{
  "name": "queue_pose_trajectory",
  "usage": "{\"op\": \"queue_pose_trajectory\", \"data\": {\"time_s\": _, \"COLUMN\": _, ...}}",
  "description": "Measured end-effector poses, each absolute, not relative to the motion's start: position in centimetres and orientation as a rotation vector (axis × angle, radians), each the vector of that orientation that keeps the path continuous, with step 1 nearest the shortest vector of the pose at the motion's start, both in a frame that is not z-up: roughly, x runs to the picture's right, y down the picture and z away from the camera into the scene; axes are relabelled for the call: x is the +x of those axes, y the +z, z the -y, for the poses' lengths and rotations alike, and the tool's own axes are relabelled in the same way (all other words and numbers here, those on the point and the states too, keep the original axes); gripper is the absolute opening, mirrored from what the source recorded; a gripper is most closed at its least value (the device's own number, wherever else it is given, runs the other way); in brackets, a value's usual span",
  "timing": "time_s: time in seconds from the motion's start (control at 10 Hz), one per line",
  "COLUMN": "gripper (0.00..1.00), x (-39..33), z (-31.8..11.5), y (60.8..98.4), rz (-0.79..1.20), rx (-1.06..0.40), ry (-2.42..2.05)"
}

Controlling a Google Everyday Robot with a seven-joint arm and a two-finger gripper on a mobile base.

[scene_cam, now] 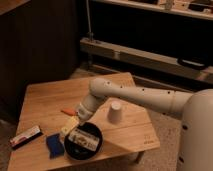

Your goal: Pick up the ceramic cup

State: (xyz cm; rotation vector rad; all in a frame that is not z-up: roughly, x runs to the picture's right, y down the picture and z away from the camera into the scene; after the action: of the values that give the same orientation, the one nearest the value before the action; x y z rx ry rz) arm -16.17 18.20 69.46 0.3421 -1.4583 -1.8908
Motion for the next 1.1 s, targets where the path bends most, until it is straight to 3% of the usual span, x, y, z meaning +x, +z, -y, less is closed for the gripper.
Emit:
{"op": "queue_pose_trajectory", "data": {"time_s": 0.8, "gripper": 0.80, "x": -16.2, "z": -18.2, "y": 69.4, "rz": 1.453, "rx": 0.341, "ry": -1.894}}
{"op": "queue_pose_trajectory", "data": {"time_s": 1.1, "gripper": 0.80, "x": -14.3, "z": -16.9, "y": 69.5, "rz": 1.340, "rx": 0.175, "ry": -1.923}}
